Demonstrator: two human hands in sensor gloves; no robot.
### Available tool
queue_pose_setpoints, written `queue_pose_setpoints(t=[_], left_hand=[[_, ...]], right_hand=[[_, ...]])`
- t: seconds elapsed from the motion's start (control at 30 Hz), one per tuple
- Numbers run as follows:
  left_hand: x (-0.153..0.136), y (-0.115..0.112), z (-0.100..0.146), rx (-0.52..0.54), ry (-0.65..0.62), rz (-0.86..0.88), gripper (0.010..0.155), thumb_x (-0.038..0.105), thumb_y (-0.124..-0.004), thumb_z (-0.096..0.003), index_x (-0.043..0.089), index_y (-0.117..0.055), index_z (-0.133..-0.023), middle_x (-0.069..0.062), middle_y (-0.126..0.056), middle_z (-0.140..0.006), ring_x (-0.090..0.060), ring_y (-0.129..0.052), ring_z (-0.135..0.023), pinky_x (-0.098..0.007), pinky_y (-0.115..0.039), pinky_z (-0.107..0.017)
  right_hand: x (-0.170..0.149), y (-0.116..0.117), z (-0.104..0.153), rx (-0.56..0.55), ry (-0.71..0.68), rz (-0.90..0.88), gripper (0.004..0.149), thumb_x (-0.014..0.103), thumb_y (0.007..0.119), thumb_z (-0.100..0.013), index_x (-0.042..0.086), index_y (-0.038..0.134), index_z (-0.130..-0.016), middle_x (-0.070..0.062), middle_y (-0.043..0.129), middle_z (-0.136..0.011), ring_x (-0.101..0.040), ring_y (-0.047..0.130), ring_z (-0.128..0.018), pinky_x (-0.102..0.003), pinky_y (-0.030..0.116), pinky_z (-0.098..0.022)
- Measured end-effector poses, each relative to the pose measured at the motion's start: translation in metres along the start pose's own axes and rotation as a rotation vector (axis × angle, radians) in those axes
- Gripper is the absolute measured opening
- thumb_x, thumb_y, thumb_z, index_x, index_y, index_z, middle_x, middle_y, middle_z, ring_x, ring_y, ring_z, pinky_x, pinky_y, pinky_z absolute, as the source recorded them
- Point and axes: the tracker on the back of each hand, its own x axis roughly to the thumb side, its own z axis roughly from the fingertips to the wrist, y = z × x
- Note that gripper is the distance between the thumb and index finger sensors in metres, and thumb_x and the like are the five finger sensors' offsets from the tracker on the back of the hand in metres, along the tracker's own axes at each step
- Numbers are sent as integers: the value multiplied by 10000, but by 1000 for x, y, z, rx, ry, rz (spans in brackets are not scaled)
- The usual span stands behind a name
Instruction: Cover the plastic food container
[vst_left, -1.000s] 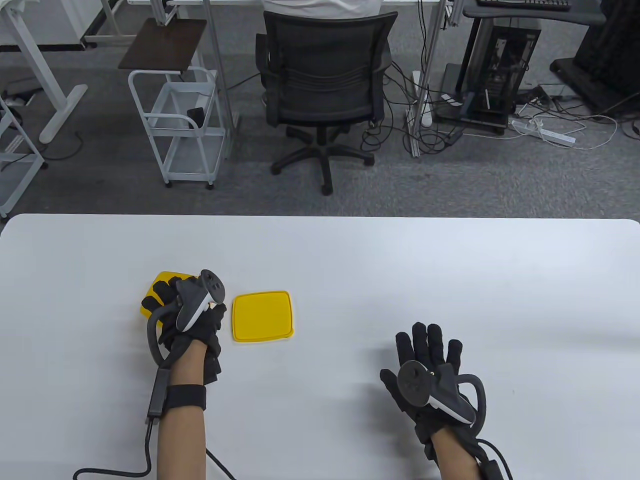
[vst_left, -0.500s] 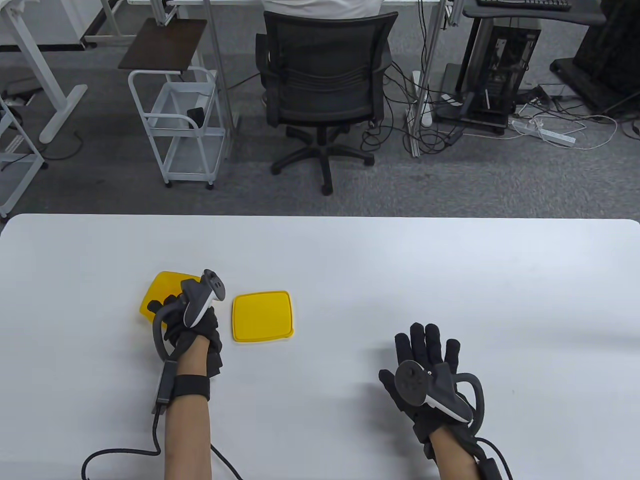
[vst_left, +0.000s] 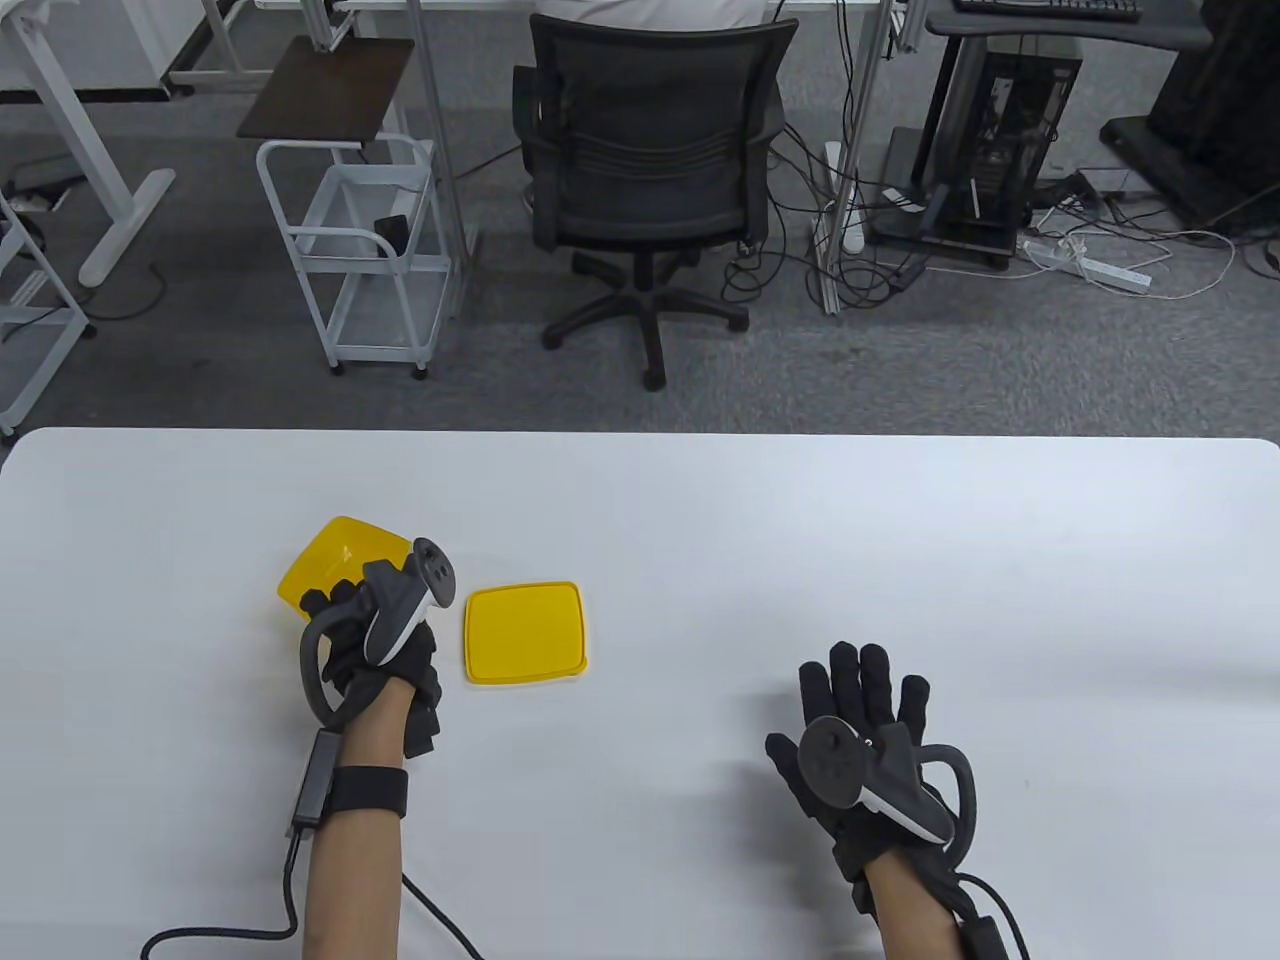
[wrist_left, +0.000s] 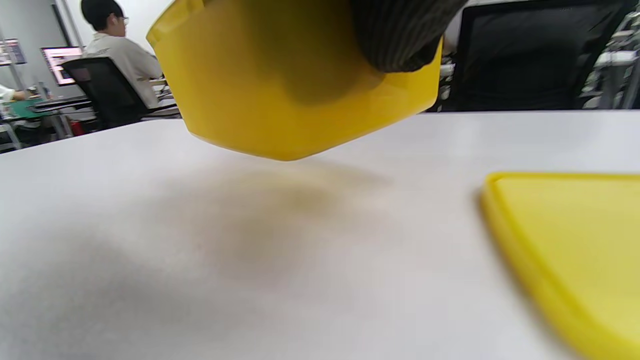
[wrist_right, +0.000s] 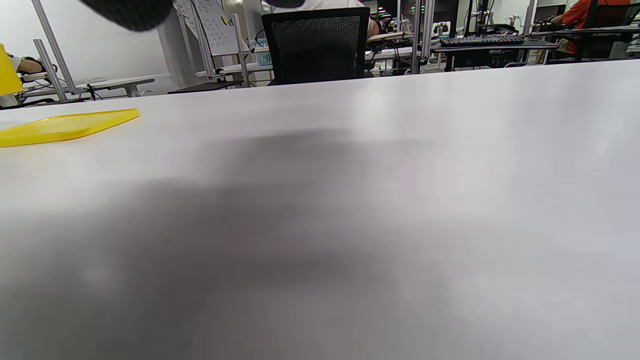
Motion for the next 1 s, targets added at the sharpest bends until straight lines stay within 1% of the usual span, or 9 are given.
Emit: queue_pose_setpoints(t=[0.13,0.3,0.4,0.5,0.53,0.63,0.77,0.9,1.0], left_hand=[[10,23,27,72,-117,-1,432,341,-675,-623,189,-645,-1026,-57,-821,-951,-321,-665,-1022,-678,-293,-839],[33,53,75,200,-298,-1,433,346,-679,-620,186,-658,-1022,-56,-835,-939,-324,-683,-1009,-682,-310,-833],[48,63,103,230,-427,15,433,350,-679,-619,189,-663,-1020,-52,-841,-934,-321,-693,-1004,-682,-324,-830],[64,65,130,204,-567,48,433,355,-681,-617,194,-669,-1019,-48,-848,-931,-317,-699,-1002,-682,-334,-828],[71,64,142,180,-619,61,434,357,-682,-616,195,-669,-1019,-49,-848,-931,-316,-699,-1003,-681,-335,-829],[89,54,165,151,-711,64,434,357,-685,-616,196,-673,-1018,-49,-851,-928,-316,-705,-998,-679,-343,-830],[115,28,194,113,-826,0,431,359,-686,-615,198,-680,-1014,-48,-855,-922,-313,-709,-995,-678,-350,-829],[133,-1,216,81,-912,-90,429,361,-684,-615,205,-679,-1015,-46,-852,-924,-312,-707,-996,-677,-352,-828],[140,-18,226,69,-946,-122,430,360,-681,-615,203,-675,-1016,-49,-850,-926,-317,-708,-993,-677,-358,-827]], right_hand=[[-3,0,0,-2,7,-3,789,619,486,-637,125,228,-1196,-241,147,-1223,-467,36,-1075,-717,135,-771],[-4,-1,1,-2,11,-4,789,617,486,-637,124,229,-1196,-243,150,-1223,-468,39,-1075,-717,136,-772],[-5,-1,1,-6,7,-12,787,616,487,-636,126,230,-1194,-240,149,-1223,-464,38,-1076,-715,135,-772],[-6,-1,1,-7,7,-12,788,616,488,-636,125,229,-1195,-242,151,-1222,-467,40,-1075,-716,135,-771],[-7,-1,1,-9,7,-12,788,615,489,-636,123,229,-1194,-241,152,-1222,-466,42,-1075,-716,136,-772],[-7,-2,2,-13,10,-15,789,616,489,-636,123,230,-1194,-241,152,-1223,-468,41,-1075,-717,136,-771],[-8,-2,2,-17,12,-11,790,617,489,-636,122,229,-1195,-244,151,-1222,-467,42,-1076,-717,137,-771],[-8,-2,3,-18,15,-8,790,617,489,-636,123,229,-1194,-243,154,-1222,-468,44,-1076,-717,139,-771],[-10,-2,2,-17,20,-14,790,617,489,-637,122,229,-1195,-244,153,-1222,-467,43,-1076,-717,138,-771]])
